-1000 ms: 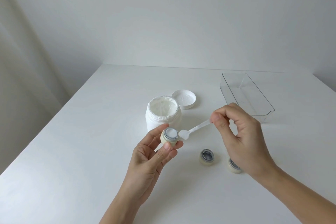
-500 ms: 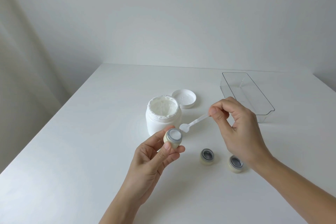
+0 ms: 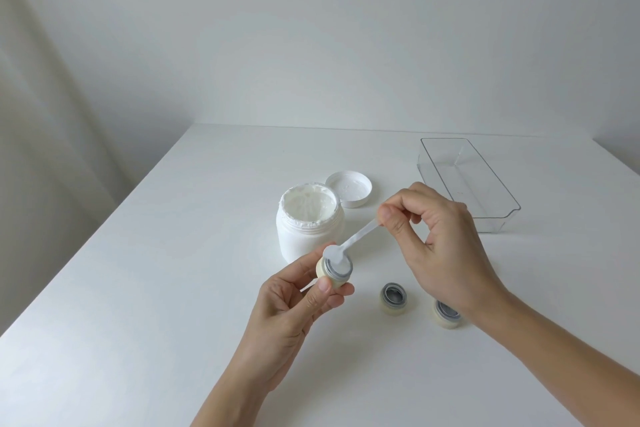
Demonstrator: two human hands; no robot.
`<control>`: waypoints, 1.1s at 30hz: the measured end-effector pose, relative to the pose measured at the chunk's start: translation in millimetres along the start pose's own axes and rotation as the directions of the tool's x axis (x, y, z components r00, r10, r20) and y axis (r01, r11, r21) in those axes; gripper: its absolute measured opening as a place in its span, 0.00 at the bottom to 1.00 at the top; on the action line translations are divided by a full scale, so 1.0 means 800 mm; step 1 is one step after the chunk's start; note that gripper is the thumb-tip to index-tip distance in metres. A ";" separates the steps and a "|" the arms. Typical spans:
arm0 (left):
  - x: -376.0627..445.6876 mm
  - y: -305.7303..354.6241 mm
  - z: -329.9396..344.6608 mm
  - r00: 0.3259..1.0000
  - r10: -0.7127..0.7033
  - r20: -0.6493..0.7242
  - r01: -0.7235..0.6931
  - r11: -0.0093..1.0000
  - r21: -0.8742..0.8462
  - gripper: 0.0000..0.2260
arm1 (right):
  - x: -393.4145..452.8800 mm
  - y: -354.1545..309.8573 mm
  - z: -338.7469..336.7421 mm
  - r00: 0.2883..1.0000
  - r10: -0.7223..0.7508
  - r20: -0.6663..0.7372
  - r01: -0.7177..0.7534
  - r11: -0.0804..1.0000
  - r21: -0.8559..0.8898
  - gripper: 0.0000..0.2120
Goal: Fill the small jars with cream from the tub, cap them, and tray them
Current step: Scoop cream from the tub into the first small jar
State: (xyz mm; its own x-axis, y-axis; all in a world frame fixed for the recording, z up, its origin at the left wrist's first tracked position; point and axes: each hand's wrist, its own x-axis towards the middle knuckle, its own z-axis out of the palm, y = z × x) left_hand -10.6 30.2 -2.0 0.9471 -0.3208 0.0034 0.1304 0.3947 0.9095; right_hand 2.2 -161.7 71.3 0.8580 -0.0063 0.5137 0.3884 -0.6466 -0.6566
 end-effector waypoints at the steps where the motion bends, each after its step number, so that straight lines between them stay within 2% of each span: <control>1: 0.000 0.000 0.000 1.000 0.000 0.003 0.000 1.000 0.008 0.19 | 0.001 0.001 0.000 1.000 0.007 -0.006 -0.007 1.000 -0.015 0.10; 8: 0.001 0.003 0.000 1.000 0.005 0.002 -0.005 1.000 0.012 0.21 | 0.003 0.003 -0.006 0.995 0.094 -0.028 -0.096 0.991 -0.093 0.16; 12: 0.002 0.001 -0.001 1.000 0.007 -0.020 -0.008 1.000 -0.015 0.20 | -0.001 0.007 -0.013 0.990 0.121 -0.072 -0.127 0.989 -0.077 0.14; 18: 0.003 -0.003 -0.003 1.000 0.011 0.005 -0.011 0.999 -0.036 0.18 | -0.007 0.006 -0.007 0.988 0.147 -0.044 -0.151 0.984 -0.093 0.13; 22: 0.004 -0.009 -0.007 1.000 0.007 -0.003 -0.007 0.999 -0.044 0.19 | -0.004 0.018 -0.023 0.976 0.174 -0.127 -0.183 0.981 -0.062 0.13; 29: 0.036 0.000 0.019 0.997 -0.017 0.081 0.001 0.981 0.193 0.22 | -0.026 0.057 -0.060 0.916 0.349 -0.196 -0.327 0.936 0.133 0.15; 33: 0.066 -0.010 0.043 0.993 -0.025 0.112 -0.023 0.914 0.405 0.15 | -0.044 0.071 -0.077 0.895 0.381 -0.231 -0.351 0.922 0.162 0.15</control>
State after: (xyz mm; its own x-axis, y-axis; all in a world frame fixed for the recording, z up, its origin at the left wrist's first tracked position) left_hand 28.2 -19.2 4.9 0.9050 -0.4244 0.0274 -0.0211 0.0197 0.9996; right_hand -26.5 -245.5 50.0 0.8386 -0.4282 0.3368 0.1114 -0.4704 -0.8754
